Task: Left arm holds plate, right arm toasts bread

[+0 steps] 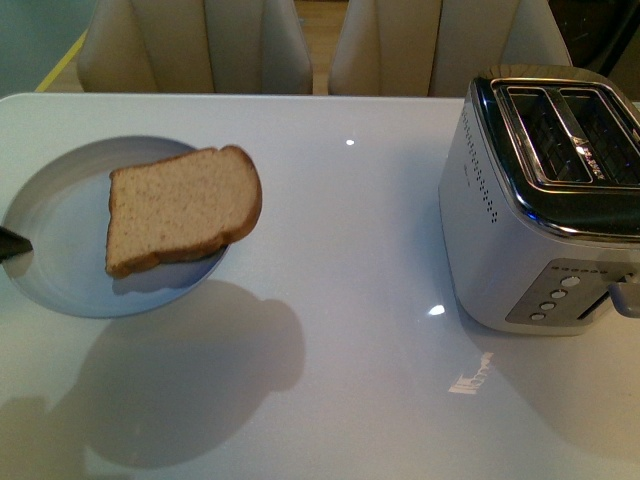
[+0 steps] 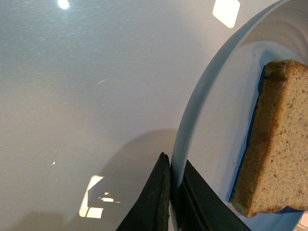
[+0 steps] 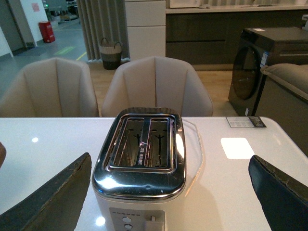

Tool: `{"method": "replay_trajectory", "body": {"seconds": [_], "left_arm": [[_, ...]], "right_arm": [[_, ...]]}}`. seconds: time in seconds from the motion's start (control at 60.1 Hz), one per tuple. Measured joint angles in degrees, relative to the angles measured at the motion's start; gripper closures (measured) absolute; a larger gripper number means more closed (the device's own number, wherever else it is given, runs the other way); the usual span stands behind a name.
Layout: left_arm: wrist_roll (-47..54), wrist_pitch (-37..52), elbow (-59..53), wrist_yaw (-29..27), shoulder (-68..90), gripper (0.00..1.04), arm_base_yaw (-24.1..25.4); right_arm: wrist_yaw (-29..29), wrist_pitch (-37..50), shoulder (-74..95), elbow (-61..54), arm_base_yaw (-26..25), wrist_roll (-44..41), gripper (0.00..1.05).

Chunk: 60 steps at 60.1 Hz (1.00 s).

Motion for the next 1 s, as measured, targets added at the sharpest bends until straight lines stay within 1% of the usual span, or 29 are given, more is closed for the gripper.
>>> {"method": "replay_trajectory", "body": {"seconds": [0.299, 0.366, 0.433, 0.582, 0.832, 0.998], "left_arm": [[-8.0, -5.9, 3.5, -2.8, -9.1, 1.02, -11.0], [-9.9, -7.1, 4.7, -4.0, -10.8, 1.02, -14.7], [-11.1, -7.9, 5.6, -4.6, -11.6, 1.02, -17.6], [-13.7, -8.9, 6.9, -5.5, -12.2, 1.02, -22.5], [-15.5, -10.6, 9.5, -6.6, -13.1, 1.02, -27.8], [-15.5, -10.8, 9.6, -6.7, -13.3, 1.02, -28.5]], "right_arm": [[0.0, 0.0, 0.0, 0.0, 0.0, 0.0, 0.09], [0.0, 0.0, 0.0, 0.0, 0.0, 0.0, 0.09], [0.0, 0.0, 0.0, 0.0, 0.0, 0.0, 0.09], [0.0, 0.0, 0.0, 0.0, 0.0, 0.0, 0.09], [0.0, 0.0, 0.0, 0.0, 0.0, 0.0, 0.09], [0.0, 0.0, 0.0, 0.0, 0.0, 0.0, 0.09]]}}
